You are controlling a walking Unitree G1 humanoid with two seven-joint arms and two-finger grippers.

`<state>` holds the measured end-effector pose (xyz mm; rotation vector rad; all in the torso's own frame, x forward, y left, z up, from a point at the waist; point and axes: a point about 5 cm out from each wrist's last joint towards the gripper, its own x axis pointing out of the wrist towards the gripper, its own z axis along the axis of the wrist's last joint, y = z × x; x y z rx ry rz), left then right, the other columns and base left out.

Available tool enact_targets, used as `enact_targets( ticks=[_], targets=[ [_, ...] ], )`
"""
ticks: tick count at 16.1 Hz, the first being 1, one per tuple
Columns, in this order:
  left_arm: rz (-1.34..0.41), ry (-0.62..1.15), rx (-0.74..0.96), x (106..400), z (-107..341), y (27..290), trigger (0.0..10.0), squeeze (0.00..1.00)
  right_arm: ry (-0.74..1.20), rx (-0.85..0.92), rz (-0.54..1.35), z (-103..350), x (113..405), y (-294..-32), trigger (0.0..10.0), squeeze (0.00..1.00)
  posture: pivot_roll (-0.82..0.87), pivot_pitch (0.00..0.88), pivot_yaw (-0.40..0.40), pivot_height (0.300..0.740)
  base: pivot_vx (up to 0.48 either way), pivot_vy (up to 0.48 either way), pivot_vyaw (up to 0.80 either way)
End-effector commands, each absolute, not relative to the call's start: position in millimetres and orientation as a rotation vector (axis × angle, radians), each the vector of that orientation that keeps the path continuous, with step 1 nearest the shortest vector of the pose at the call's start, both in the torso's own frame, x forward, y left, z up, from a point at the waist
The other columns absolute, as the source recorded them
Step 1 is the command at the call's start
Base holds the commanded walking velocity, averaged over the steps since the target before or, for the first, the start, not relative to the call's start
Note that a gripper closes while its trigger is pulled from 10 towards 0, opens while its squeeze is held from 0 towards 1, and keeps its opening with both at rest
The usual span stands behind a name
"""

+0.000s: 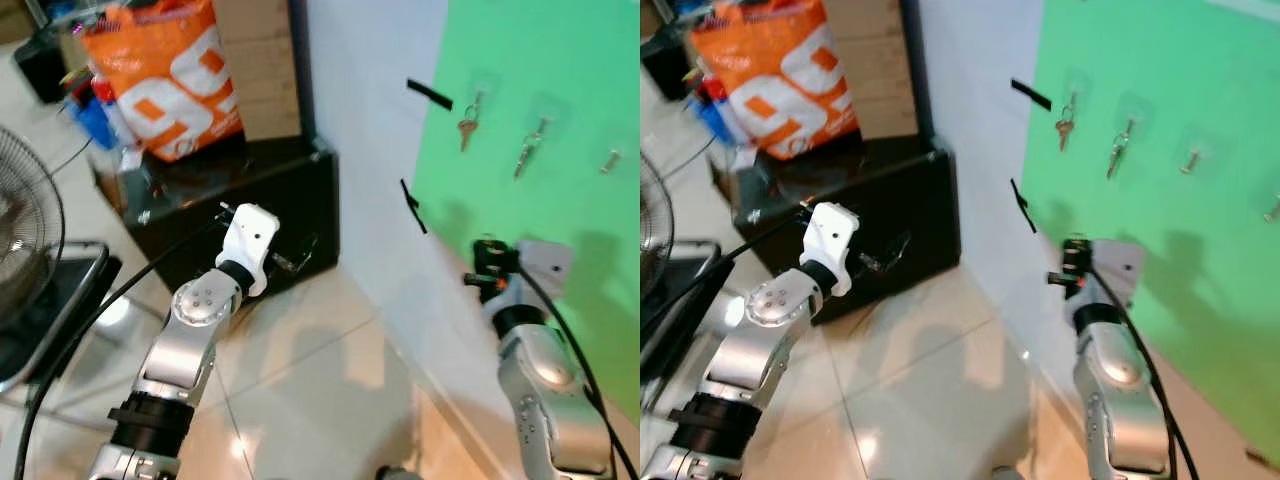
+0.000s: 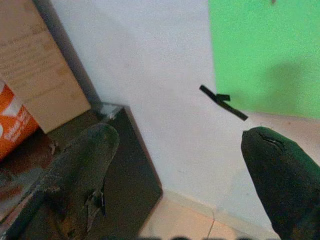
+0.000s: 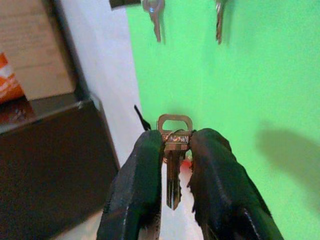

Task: Hang keys on a hook

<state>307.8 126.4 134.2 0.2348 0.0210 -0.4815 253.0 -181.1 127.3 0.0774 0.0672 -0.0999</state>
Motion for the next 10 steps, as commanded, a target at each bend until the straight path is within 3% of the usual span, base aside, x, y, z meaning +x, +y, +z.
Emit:
enact_targets(
  ticks=[1, 6, 10],
  targets=[
    [-0.464, 0.045, 0.24, 308.5, 131.4, 131.9, 10.0, 0.13, 0.075, 0.094, -0.094, 126.7, 253.2, -175.8, 10.0, 0.0, -0.17, 0.0, 0.127, 0.74, 0.0, 0.0, -0.8],
    [-0.457, 0.045, 0.235, 308.0, 131.7, 133.5, 10.0, 0.15, 0.072, 0.087, -0.082, 127.8, 256.6, -172.6, 10.0, 0.0, -0.15, 0.0, 0.118, 0.74, 0.0, 0.0, -0.8],
    [-0.462, 0.029, 0.219, 308.8, 136.2, 134.8, 10.0, 0.16, 0.045, 0.073, -0.043, 131.5, 258.9, -167.4, 10.0, 0.0, -0.15, 0.0, 0.122, 0.74, 0.064, 0.0, 0.0]
  ],
)
